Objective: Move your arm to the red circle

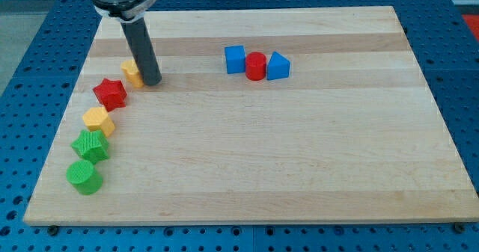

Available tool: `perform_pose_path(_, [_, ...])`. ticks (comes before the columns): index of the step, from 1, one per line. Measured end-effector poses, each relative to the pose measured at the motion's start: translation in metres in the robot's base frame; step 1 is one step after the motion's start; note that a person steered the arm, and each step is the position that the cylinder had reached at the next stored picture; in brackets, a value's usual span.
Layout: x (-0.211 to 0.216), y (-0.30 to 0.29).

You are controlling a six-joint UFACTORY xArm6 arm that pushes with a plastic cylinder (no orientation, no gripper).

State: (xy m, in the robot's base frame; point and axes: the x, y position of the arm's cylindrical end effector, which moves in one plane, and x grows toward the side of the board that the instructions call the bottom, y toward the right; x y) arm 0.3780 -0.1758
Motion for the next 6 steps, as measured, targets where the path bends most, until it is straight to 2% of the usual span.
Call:
perform_pose_path(3, [-0.004, -0.027])
perform_pose_path(4, [0.000, 0.008])
perform_pose_path(5, [0.035, 0.058])
perform_pose_path(6, [0.052, 0.114])
